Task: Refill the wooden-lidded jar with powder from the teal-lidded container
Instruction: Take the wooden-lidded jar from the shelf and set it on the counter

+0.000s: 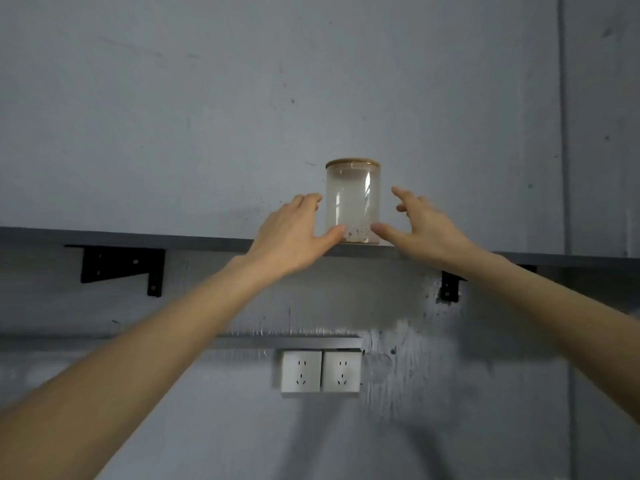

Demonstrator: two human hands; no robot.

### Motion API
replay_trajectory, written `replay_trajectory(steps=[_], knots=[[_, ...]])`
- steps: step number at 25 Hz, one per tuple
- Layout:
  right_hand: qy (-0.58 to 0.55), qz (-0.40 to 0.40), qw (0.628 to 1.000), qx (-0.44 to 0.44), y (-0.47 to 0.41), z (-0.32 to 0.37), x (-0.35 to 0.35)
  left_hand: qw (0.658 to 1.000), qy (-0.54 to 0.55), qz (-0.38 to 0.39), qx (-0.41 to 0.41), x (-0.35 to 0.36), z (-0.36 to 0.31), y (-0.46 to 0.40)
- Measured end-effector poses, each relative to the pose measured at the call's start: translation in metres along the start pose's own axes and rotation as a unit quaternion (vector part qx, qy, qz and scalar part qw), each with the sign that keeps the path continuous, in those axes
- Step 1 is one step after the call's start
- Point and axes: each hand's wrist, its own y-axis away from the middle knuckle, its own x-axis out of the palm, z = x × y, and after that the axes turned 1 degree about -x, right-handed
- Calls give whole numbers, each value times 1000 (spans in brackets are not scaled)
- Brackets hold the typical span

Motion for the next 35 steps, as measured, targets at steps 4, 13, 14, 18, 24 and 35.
replay_trajectory(steps=[4, 13, 14, 18, 24, 35], knots=[[-104, 20, 993, 60, -34, 4, 1, 995, 36, 83, -47, 16, -5, -23], [-349, 29, 930, 116, -65, -3, 32, 987, 96, 98, -78, 44, 5, -51], [-356, 22, 926, 121, -64, -4, 31, 986, 117, 93, -78, 43, 5, -51], [-367, 5, 922, 121, -47, 1, 15, 986, 141, 67, -49, 30, -2, -43], [-391, -13, 918, 62, -3, 30, -11, 974, 227, 10, -1, -8, -10, 2], [-287, -8, 958, 24, 119, 72, 59, 954, 289, 29, -76, -6, 31, 153]])
